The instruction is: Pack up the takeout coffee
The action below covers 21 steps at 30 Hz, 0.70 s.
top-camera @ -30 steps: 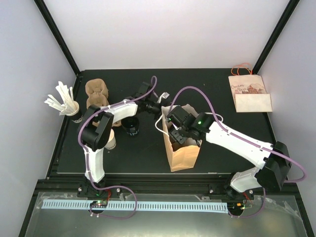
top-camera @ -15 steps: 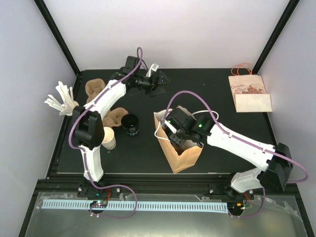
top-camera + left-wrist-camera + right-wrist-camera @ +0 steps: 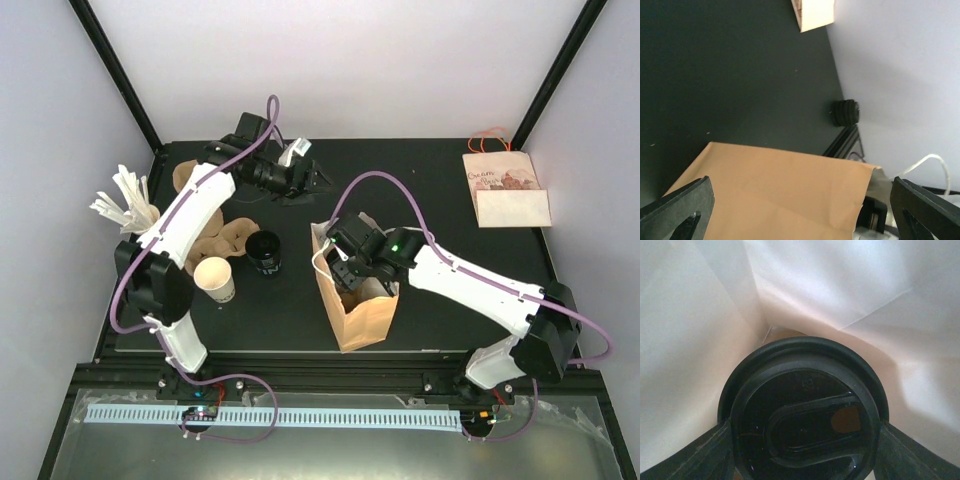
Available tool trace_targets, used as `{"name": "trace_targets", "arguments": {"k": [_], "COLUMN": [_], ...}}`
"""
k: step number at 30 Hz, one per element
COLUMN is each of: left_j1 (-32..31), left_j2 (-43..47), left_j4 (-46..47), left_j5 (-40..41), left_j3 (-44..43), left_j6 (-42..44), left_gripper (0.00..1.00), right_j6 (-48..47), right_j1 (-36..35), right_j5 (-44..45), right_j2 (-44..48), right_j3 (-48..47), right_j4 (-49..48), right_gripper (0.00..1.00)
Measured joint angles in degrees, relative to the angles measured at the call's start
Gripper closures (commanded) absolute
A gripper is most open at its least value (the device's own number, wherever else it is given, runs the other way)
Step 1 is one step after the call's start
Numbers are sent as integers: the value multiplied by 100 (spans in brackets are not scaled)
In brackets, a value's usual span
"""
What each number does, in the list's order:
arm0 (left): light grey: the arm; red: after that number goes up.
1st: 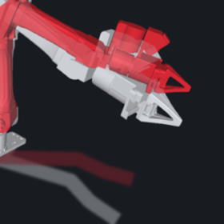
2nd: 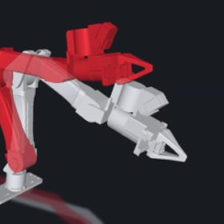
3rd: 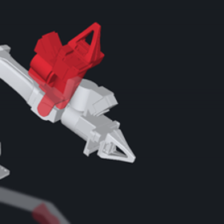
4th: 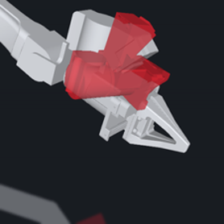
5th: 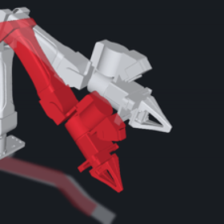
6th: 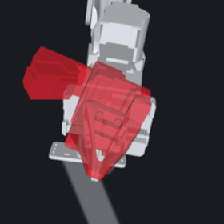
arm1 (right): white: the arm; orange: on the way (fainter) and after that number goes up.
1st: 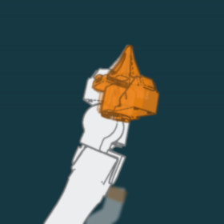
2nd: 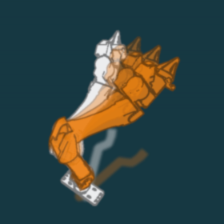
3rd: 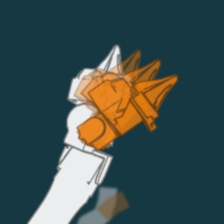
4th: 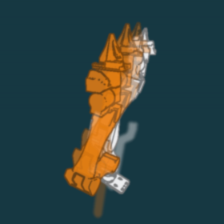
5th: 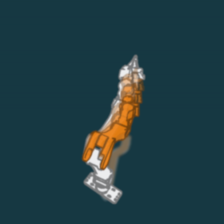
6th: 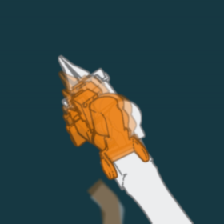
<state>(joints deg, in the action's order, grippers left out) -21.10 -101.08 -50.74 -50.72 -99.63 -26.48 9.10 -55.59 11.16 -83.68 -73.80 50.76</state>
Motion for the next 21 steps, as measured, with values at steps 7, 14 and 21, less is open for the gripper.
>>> {"name": "trace_targets", "arguments": {"k": [7,14,21], "left_j1": [-205,-584,-789], "left_j2": [227,566,704], "left_j4": [-979,-1222,-1287], "left_j5": [901,1484,1620], "left_j3": [-229,-197,87], "left_j6": [1325,2017,2267], "left_gripper": [19,26,27], "right_j6": [463,1051,1412], "right_j1": [0,0,0], "right_j5": [-63,-90,-122], "right_j2": [308,514,514], "right_j3": [651,866,866], "right_j4": [-616,-861,-922], "right_gripper": [71,71,71]}}
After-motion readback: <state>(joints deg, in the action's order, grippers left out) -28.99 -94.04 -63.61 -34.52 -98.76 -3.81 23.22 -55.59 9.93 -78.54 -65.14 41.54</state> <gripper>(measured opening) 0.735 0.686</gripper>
